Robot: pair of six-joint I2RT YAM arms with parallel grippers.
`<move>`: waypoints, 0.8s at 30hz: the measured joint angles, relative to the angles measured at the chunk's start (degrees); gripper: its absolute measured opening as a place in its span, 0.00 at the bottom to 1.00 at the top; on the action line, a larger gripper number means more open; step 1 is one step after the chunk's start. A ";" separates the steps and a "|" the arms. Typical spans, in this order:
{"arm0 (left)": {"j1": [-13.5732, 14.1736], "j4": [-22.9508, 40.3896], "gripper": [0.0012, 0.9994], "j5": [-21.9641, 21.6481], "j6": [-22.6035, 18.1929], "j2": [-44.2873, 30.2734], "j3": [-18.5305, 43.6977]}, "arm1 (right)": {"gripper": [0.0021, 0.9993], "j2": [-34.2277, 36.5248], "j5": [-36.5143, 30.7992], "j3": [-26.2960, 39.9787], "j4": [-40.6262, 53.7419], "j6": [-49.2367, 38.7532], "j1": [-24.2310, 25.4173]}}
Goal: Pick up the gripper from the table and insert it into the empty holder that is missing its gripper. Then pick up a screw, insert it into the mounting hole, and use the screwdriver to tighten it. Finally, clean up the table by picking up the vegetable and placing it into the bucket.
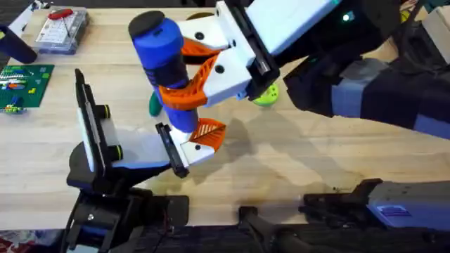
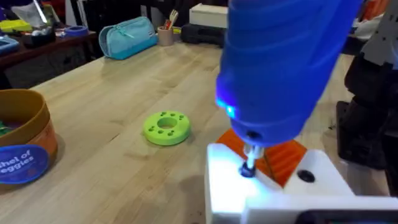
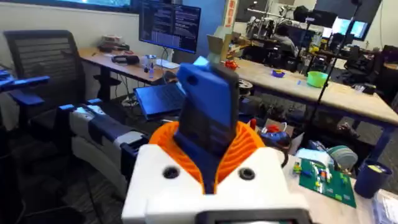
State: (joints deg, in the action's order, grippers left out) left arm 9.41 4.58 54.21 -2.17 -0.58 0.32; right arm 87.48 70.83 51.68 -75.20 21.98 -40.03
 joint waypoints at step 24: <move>0.00 0.00 0.01 -0.01 0.00 0.00 0.00 | 0.04 0.00 0.00 0.00 1.97 -1.56 0.04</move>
State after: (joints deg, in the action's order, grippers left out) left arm 9.41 4.58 54.21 -2.17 -0.58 0.32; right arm 87.48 70.83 51.68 -73.22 20.42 -39.99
